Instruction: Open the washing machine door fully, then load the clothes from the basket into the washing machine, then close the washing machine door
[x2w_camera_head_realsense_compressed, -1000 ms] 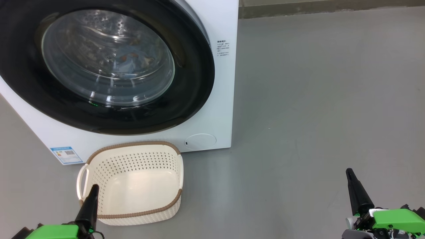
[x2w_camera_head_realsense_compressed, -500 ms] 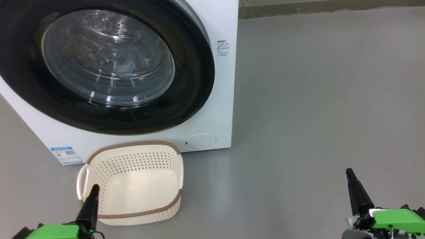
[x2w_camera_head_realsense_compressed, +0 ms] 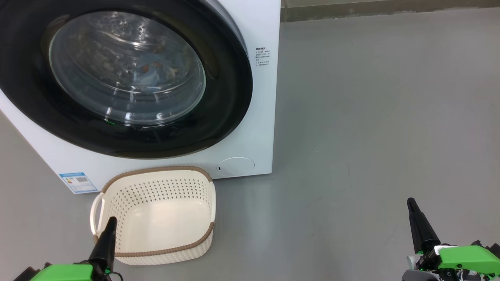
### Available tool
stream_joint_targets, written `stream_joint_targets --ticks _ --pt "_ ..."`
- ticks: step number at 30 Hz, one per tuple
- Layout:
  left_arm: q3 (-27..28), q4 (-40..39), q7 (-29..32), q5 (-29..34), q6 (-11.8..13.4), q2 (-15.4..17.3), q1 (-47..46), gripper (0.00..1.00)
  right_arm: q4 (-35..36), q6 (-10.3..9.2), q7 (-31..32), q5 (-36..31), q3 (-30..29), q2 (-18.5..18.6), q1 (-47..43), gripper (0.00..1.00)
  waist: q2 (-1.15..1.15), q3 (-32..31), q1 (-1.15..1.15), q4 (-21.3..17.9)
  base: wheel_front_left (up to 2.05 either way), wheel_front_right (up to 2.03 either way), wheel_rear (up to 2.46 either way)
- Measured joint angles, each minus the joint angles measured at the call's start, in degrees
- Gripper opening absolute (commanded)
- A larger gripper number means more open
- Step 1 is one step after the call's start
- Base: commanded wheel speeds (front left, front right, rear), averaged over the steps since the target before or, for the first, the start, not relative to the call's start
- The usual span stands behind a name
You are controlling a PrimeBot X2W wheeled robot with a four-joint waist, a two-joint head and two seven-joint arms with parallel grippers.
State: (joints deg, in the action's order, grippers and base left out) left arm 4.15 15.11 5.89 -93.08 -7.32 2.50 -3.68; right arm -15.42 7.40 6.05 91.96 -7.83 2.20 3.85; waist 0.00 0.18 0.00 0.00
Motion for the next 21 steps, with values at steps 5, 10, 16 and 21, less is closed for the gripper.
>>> stream_joint_targets --ticks 5,10,16,21 --pt "0.05 0.00 0.10 0.00 0.00 -0.12 0.00 0.00 0.00 0.00 0.00 0.00 0.00 0.00 0.00 0.00 0.00 0.00 0.00 0.00 0.00 0.00 0.00" --pt "0.07 0.00 0.16 0.00 0.00 -0.19 -0.01 0.00 0.00 0.00 0.00 0.00 0.00 0.00 0.00 0.00 0.00 0.00 0.00 0.00 0.00 0.00 0.00" --pt "0.09 0.00 0.16 0.00 0.00 -0.19 -0.01 0.00 0.00 0.00 0.00 0.00 0.00 0.00 0.00 0.00 0.00 0.00 0.00 0.00 0.00 0.00 0.00" --pt "0.11 0.00 0.16 0.00 0.00 -0.20 -0.01 0.00 0.00 0.00 0.00 0.00 0.00 0.00 0.00 0.00 0.00 0.00 0.00 0.00 0.00 0.00 0.00"
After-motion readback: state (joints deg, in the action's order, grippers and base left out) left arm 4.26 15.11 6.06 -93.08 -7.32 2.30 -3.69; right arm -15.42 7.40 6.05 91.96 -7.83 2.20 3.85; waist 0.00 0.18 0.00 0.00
